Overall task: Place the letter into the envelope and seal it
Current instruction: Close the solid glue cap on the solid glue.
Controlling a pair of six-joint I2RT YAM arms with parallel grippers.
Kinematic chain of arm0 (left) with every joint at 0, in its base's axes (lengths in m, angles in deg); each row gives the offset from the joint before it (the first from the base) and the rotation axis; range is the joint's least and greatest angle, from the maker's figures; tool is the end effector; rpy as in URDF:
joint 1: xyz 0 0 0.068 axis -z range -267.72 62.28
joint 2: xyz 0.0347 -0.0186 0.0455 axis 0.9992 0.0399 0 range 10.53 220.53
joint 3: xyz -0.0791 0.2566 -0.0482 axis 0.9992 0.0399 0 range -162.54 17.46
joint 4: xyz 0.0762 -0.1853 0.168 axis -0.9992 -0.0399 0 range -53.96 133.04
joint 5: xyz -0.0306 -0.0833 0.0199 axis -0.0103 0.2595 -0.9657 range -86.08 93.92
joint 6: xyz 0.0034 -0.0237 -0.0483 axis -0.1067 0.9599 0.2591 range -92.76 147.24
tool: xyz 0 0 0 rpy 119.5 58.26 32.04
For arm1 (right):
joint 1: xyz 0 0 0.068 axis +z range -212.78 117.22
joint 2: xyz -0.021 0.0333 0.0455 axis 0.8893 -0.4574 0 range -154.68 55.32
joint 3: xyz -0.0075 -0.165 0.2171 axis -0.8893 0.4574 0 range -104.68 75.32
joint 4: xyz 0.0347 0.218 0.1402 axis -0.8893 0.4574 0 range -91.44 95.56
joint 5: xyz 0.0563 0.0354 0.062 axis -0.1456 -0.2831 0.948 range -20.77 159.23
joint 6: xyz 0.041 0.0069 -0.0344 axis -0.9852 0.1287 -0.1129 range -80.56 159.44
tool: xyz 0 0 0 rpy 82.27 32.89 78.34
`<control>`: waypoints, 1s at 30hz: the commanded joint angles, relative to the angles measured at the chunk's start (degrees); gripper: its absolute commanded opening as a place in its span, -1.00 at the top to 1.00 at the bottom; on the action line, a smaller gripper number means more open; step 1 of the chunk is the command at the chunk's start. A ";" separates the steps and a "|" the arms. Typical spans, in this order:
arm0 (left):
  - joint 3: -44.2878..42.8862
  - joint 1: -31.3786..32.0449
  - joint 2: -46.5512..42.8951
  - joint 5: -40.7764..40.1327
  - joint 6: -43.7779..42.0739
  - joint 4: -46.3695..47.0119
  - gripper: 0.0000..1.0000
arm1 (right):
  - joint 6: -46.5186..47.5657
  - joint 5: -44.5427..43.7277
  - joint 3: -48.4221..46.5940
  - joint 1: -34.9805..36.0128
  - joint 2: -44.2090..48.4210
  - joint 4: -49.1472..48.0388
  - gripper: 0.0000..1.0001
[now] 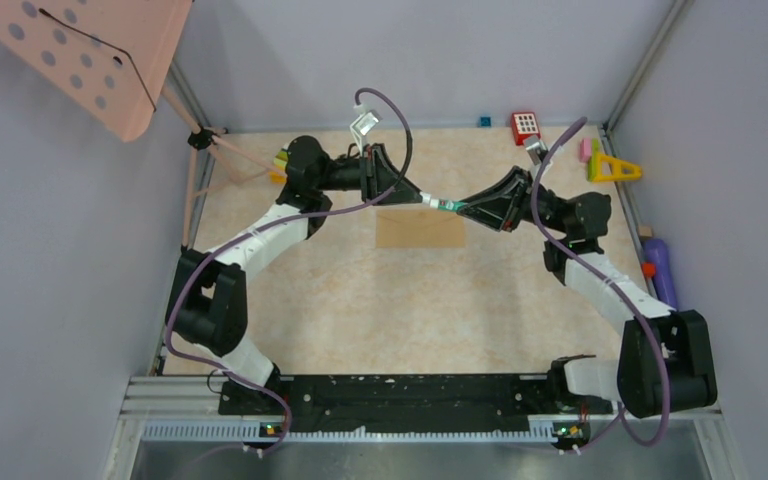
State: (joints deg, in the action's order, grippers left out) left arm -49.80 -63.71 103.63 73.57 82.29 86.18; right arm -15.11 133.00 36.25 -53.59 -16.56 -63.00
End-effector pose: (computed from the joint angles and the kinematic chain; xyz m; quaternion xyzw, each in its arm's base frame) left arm 0.3185 -0.1784 0.3501 0.3129 0.5920 -0.6818 0.2945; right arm 0.2467 0.0724 0.3252 -0.2526 0.5743 0.6143 0.4785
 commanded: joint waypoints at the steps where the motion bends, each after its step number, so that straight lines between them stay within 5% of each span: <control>1: 0.39 0.27 -2.39 0.89 1.08 4.25 0.60 | -0.62 0.35 -0.13 -0.34 -0.34 -3.92 1.00; 30: 3.55 2.97 -2.40 -3.47 0.80 5.56 0.73 | 2.22 -3.13 0.48 0.24 -0.41 -1.01 1.00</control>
State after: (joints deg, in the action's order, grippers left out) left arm -47.57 -62.18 103.63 72.13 83.10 87.88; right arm -15.00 133.02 36.36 -53.70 -17.21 -63.48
